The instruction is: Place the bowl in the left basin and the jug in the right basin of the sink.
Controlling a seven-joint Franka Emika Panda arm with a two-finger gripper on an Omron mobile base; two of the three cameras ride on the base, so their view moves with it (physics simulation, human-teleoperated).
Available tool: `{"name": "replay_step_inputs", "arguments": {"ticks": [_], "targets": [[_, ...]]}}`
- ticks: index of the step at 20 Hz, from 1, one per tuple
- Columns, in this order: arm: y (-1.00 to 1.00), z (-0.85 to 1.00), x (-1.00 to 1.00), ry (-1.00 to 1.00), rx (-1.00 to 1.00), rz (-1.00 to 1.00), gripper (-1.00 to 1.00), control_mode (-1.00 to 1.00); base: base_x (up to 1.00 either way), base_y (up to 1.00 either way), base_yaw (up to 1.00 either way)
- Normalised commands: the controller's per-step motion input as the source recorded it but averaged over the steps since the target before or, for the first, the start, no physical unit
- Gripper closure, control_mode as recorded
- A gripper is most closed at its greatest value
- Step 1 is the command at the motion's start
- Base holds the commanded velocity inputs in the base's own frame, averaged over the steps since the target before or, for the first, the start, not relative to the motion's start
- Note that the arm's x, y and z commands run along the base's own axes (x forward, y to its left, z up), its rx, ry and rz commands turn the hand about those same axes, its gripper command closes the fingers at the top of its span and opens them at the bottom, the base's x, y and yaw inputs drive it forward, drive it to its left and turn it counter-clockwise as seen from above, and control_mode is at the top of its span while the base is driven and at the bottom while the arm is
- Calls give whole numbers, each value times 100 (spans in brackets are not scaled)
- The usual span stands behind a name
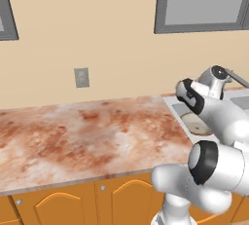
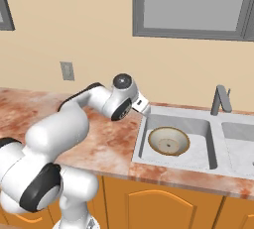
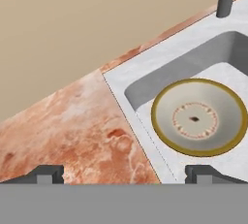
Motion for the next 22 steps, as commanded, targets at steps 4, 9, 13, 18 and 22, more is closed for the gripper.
{"name": "replay_step_inputs", "arguments": {"ticks": [4, 9, 13, 18, 22], "targets": [[68, 0, 0, 2, -3, 14, -100, -100, 0, 0, 0], [58, 0, -1, 1, 0, 13, -100, -100, 0, 0, 0], [48, -5, -13, 1, -2, 14, -100, -100, 0, 0, 0], [40, -19, -6, 5, -5, 10, -100, -100, 0, 0, 0], [23, -17, -19, 4, -8, 5, -100, -100, 0, 0, 0]]}}
